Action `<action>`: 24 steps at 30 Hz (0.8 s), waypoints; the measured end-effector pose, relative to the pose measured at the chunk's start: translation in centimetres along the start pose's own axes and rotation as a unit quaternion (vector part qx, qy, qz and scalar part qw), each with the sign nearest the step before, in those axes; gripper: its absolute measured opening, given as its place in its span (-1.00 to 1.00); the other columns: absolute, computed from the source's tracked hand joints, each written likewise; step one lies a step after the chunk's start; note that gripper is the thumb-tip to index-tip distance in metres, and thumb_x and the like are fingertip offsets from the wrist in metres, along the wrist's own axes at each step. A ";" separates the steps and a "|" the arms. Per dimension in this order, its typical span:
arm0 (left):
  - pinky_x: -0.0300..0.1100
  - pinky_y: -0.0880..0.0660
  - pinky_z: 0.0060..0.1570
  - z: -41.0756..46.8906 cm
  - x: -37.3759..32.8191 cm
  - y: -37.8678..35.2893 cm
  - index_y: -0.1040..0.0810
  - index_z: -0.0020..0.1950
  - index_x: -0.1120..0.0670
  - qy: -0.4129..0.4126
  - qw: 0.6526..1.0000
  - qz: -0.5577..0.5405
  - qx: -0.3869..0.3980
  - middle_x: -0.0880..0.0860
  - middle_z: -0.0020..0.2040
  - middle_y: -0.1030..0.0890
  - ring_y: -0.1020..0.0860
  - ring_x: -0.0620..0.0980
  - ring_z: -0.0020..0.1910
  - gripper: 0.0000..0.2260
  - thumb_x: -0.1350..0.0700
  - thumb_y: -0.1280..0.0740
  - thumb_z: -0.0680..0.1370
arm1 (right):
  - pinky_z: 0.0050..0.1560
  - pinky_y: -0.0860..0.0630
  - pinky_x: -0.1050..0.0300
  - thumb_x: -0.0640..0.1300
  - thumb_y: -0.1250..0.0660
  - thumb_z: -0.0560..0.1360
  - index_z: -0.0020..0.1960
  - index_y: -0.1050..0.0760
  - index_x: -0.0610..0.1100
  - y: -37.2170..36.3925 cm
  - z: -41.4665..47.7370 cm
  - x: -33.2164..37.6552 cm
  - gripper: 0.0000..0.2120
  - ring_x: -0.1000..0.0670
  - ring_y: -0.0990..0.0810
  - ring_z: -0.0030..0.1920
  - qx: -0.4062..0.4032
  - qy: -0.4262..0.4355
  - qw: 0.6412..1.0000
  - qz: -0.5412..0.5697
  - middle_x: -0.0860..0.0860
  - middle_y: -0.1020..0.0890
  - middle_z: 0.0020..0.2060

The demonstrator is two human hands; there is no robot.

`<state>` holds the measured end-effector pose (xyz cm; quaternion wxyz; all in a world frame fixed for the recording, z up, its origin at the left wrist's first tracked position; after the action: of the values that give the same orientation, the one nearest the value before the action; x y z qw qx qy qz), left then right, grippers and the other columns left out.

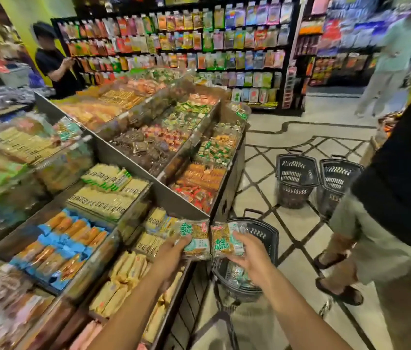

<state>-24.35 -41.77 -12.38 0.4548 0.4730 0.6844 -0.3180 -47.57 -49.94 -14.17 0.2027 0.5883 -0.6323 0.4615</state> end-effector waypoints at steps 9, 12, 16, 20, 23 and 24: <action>-0.07 -0.61 0.03 9.7 1.5 -9.8 -0.54 0.36 0.33 0.049 0.995 0.005 0.087 0.21 0.06 -0.74 -0.72 0.08 0.01 -0.39 -0.05 -0.53 0.48 | 0.20 -0.65 -0.22 -0.03 -0.51 0.55 0.43 -0.47 -0.15 9.3 5.6 2.4 -0.49 -0.19 -0.69 0.20 -0.114 0.005 0.993 0.037 -0.13 -0.62 0.31; 0.06 -0.60 0.23 14.5 3.0 -11.6 -0.49 0.41 0.28 0.076 0.992 0.003 0.105 0.19 0.11 -0.74 -0.72 0.13 0.12 -0.26 -0.13 -0.62 0.42 | 0.12 -0.69 -0.16 -0.02 -0.51 0.54 0.45 -0.47 -0.14 11.5 9.0 2.5 -0.46 -0.19 -0.74 0.11 -0.141 -0.001 0.989 0.038 -0.13 -0.63 0.33; 0.08 -0.60 0.26 20.4 4.7 -13.4 -0.44 0.49 0.23 0.105 0.987 0.013 0.117 0.14 0.22 -0.71 -0.68 0.11 0.21 -0.18 -0.16 -0.64 0.40 | 0.06 -0.68 -0.11 -0.14 -0.38 0.63 0.34 -0.57 -0.18 12.4 13.1 3.3 -0.71 -0.20 -0.72 0.16 -0.152 -0.005 0.987 0.042 -0.17 -0.73 0.15; 0.02 -0.61 0.21 25.5 7.2 -14.1 -0.50 0.43 0.19 0.141 0.983 0.016 0.120 0.15 0.32 -0.64 -0.66 0.12 0.24 -0.22 -0.23 -0.63 0.39 | 0.21 -0.62 -0.28 -0.14 -0.41 0.60 0.32 -0.58 -0.28 13.3 17.4 3.0 -0.66 -0.29 -0.70 0.17 -0.176 0.004 0.983 0.047 -0.28 -0.71 0.15; 0.01 -0.66 0.13 28.2 9.1 -14.2 -0.49 0.44 0.23 0.165 0.979 0.026 0.120 0.19 0.25 -0.69 -0.71 0.12 0.15 -0.23 -0.19 -0.63 0.41 | 0.30 -0.53 -0.41 -0.06 -0.49 0.54 0.31 -0.57 -0.33 14.0 20.3 1.6 -0.54 -0.40 -0.65 0.19 -0.182 -0.003 0.982 0.053 -0.39 -0.64 0.20; -0.08 -0.67 0.00 29.0 9.4 -14.3 -0.53 0.39 0.24 0.166 0.979 0.030 0.116 0.19 0.20 -0.70 -0.72 0.10 0.09 -0.34 -0.13 -0.61 0.46 | 0.24 -0.57 -0.36 -0.05 -0.50 0.53 0.30 -0.57 -0.35 14.2 21.0 1.0 -0.53 -0.38 -0.66 0.15 -0.189 -0.015 0.981 0.052 -0.39 -0.65 0.18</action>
<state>-29.71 -68.46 -32.13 0.2863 0.5891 0.6945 -0.2978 -55.05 -69.44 -28.59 0.2761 0.5132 -0.7406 0.3347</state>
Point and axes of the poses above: each hand's wrist, its own z-axis towards the middle knuckle, its own y-axis out of the back of the hand, x = y × z, the point moved 7 cm from there along z, towards the middle knuckle
